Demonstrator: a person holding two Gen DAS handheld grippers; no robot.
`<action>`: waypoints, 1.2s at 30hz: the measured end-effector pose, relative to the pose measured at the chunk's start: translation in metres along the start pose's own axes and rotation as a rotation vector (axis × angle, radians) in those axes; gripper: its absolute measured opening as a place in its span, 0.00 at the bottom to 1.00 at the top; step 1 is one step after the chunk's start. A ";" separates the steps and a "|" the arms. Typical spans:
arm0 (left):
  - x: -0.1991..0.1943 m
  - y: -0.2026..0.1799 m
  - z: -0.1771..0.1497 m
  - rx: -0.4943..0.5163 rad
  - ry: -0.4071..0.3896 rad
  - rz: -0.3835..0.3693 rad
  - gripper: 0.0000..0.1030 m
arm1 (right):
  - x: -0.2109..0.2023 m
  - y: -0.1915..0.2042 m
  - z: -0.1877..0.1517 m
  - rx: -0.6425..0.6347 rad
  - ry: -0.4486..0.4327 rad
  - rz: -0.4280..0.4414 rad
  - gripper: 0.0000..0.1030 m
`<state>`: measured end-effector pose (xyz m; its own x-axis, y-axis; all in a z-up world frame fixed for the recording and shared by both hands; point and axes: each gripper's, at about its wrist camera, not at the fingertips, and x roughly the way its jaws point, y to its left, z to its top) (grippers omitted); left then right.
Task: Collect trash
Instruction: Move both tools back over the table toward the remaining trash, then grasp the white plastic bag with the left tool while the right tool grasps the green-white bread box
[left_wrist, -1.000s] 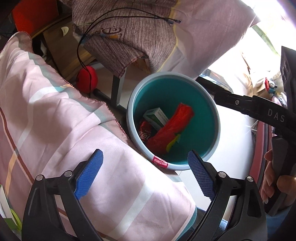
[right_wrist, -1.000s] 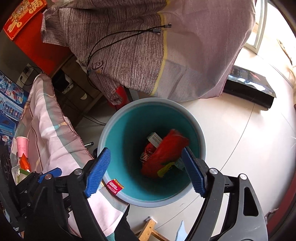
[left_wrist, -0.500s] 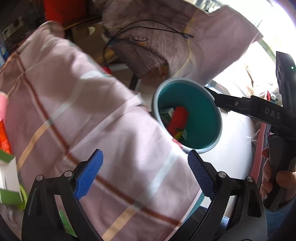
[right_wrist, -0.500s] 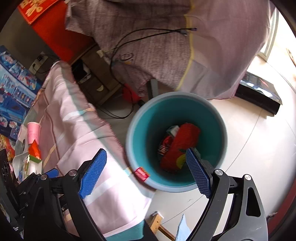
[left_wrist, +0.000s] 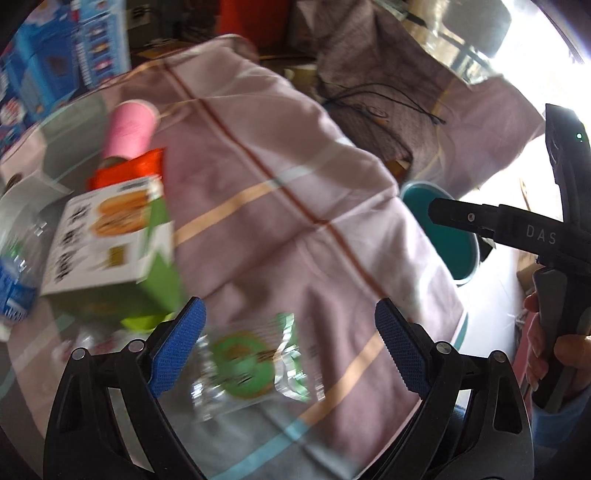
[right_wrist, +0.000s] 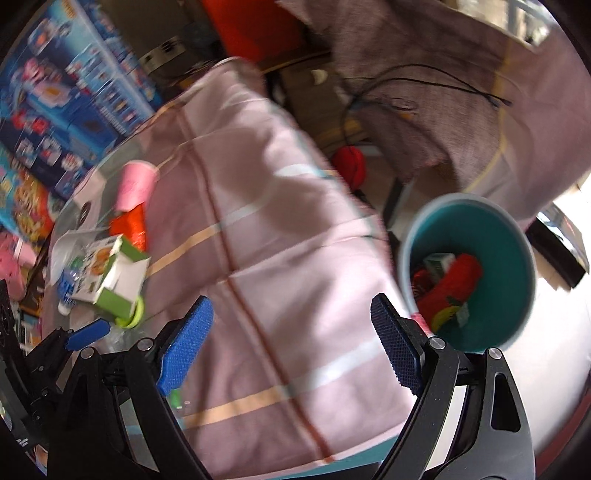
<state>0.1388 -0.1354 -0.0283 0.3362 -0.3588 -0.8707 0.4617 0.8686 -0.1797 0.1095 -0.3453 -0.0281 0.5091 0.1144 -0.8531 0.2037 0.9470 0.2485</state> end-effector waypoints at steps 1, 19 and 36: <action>-0.006 0.013 -0.006 -0.022 -0.004 0.009 0.90 | 0.003 0.013 0.000 -0.017 0.009 0.011 0.81; -0.034 0.168 -0.062 0.052 -0.001 0.116 0.90 | 0.051 0.153 -0.013 -0.208 0.148 0.077 0.81; -0.022 0.174 -0.084 0.121 0.006 -0.006 0.29 | 0.077 0.168 -0.011 -0.167 0.217 0.101 0.81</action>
<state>0.1430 0.0526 -0.0791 0.3284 -0.3621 -0.8724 0.5595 0.8187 -0.1292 0.1739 -0.1745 -0.0569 0.3253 0.2550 -0.9106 0.0111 0.9618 0.2734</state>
